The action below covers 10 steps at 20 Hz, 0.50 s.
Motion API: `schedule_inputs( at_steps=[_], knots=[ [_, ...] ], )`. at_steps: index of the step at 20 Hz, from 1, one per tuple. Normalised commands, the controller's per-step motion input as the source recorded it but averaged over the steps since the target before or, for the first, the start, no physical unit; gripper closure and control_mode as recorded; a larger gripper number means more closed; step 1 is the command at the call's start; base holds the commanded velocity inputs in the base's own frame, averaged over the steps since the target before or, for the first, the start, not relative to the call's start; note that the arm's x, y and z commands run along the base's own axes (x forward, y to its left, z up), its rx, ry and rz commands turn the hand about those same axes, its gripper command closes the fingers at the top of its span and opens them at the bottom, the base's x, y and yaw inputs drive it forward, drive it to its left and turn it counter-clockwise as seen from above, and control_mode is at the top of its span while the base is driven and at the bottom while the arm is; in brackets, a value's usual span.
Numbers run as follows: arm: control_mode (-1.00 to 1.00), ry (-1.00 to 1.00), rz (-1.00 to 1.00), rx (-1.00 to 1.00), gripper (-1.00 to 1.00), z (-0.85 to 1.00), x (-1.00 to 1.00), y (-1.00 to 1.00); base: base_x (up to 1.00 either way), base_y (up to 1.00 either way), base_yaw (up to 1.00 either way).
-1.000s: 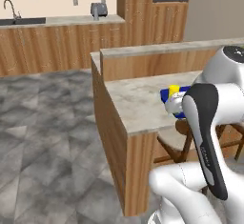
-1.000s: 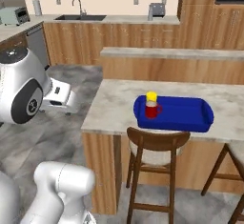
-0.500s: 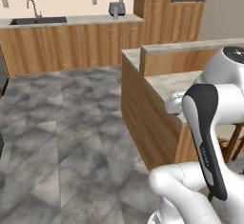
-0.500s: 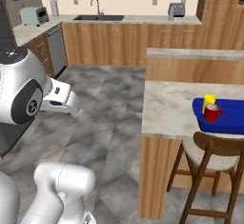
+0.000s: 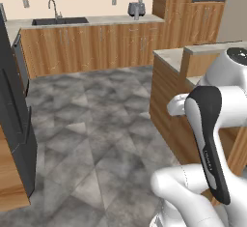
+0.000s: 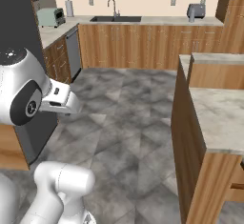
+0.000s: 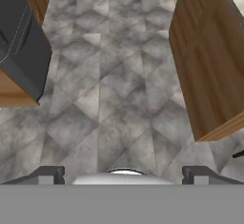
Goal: There is a tray on the dining counter. Grab the cup, mug, and pitcher and place them on the tray. The pitcher may be placed next to the tray if it cannot fit the tray.
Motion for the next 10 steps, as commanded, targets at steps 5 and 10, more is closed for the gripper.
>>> schedule_inputs(
  at_steps=[5, 10],
  knots=[
    [1.0, 0.0, 0.0, 0.0, -1.0, 0.0, 0.0, 0.0, 0.98, 1.0, -0.08],
    [1.0, 0.0, 0.0, 0.0, -1.0, 0.0, 0.0, 0.0, 1.0, 0.56, -0.07]
  ],
)
